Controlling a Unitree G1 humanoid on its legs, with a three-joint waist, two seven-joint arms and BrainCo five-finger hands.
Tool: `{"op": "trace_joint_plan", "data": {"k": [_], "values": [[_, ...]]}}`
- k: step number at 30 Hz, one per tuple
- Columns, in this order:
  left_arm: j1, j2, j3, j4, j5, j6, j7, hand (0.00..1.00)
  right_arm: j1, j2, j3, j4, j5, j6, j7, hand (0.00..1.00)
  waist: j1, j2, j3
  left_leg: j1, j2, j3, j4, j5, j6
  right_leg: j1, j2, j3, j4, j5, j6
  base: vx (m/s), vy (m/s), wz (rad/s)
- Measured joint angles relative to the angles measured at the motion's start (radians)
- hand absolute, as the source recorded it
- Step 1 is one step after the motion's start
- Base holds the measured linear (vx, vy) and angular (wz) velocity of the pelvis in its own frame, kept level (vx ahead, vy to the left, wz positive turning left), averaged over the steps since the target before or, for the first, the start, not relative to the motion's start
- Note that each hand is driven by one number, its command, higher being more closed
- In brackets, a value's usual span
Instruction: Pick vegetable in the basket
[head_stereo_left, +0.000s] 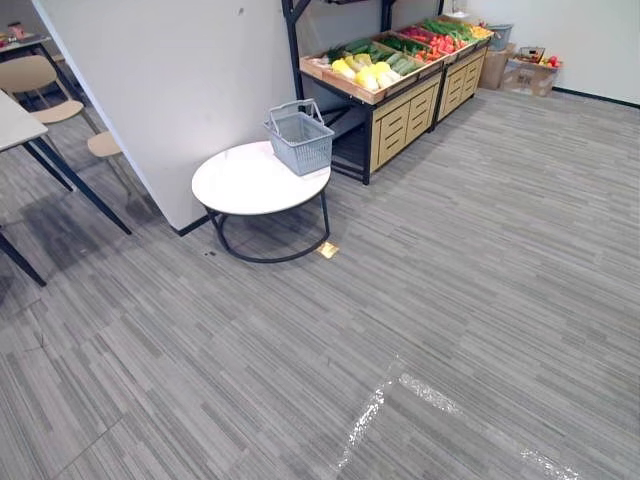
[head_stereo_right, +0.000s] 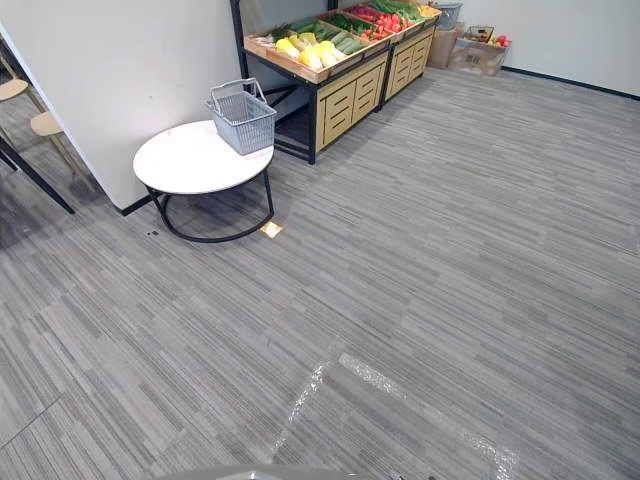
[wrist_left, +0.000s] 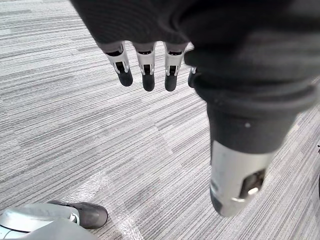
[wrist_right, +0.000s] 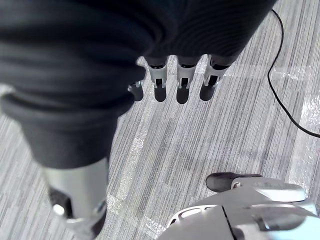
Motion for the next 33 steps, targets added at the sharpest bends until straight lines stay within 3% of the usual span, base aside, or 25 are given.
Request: {"op": "trace_joint_plan", "data": {"k": [6, 9, 12, 14, 16, 19, 21, 33], "values": [[-0.007, -0.004, -0.001, 0.000, 0.017, -0.024, 0.049, 0.00, -0.023, 0.003, 0.000, 0.007, -0.035, -0.014, -0.018, 0.00, 0.001, -0.004, 0.013, 0.012, 0.000, 0.000, -0.003, -0.004, -0.006, 0.016, -0.002, -0.013, 0.000, -0.015, 0.048, 0.00, -0.008, 0.04], [-0.010, -0.005, -0.001, -0.002, 0.036, -0.014, 0.059, 0.00, -0.028, 0.002, 0.001, 0.006, -0.034, -0.016, -0.018, 0.00, 0.001, -0.003, 0.015, 0.017, 0.001, 0.000, -0.005, -0.005, -0.008, 0.022, -0.002, -0.018, 0.001, -0.018, 0.053, -0.01, -0.006, 0.01], [-0.019, 0.003, 0.001, -0.008, 0.089, 0.031, -0.009, 0.00, -0.031, 0.000, 0.005, 0.004, -0.033, -0.019, -0.016, 0.00, 0.001, -0.002, 0.027, 0.024, 0.002, 0.000, -0.016, -0.003, -0.009, 0.028, -0.001, -0.021, 0.001, -0.018, 0.053, -0.06, -0.021, 0.01], [-0.019, 0.015, 0.000, -0.010, 0.084, 0.048, -0.105, 0.00, -0.029, -0.001, 0.008, 0.001, -0.032, -0.013, -0.004, 0.00, 0.001, -0.002, 0.033, 0.025, 0.001, 0.001, -0.018, 0.000, -0.008, 0.025, -0.002, -0.021, 0.002, -0.016, 0.050, -0.07, -0.018, -0.03], [-0.019, 0.020, -0.003, -0.009, 0.074, 0.056, -0.135, 0.00, -0.029, -0.003, 0.008, -0.001, -0.025, -0.002, 0.024, 0.00, 0.000, -0.002, 0.033, 0.027, 0.001, 0.002, -0.018, 0.000, -0.007, 0.025, -0.002, -0.021, 0.002, -0.014, 0.046, -0.05, -0.013, -0.01], [-0.019, 0.032, -0.032, -0.002, 0.032, 0.073, -0.185, 0.00, -0.019, -0.004, 0.008, -0.002, 0.075, 0.008, 0.061, 0.00, 0.001, -0.004, 0.034, 0.039, 0.001, 0.004, -0.023, 0.000, -0.007, 0.030, -0.001, -0.022, 0.001, -0.013, 0.045, -0.01, -0.005, 0.00], [-0.018, 0.033, -0.032, 0.001, 0.029, 0.079, -0.200, 0.00, -0.012, -0.004, 0.007, -0.002, 0.135, 0.006, 0.078, 0.00, 0.001, -0.003, 0.034, 0.039, 0.001, 0.006, -0.029, 0.000, -0.007, 0.028, -0.001, -0.017, -0.001, -0.013, 0.045, -0.01, -0.009, -0.08], [-0.018, 0.037, -0.034, 0.002, 0.031, 0.082, -0.212, 0.00, -0.012, 0.003, -0.028, 0.007, 0.136, 0.008, 0.117, 0.00, 0.000, -0.012, 0.041, 0.060, -0.001, 0.029, -0.033, -0.013, -0.028, 0.049, -0.001, -0.011, -0.015, -0.010, 0.042, 0.00, -0.011, -0.04]]}}
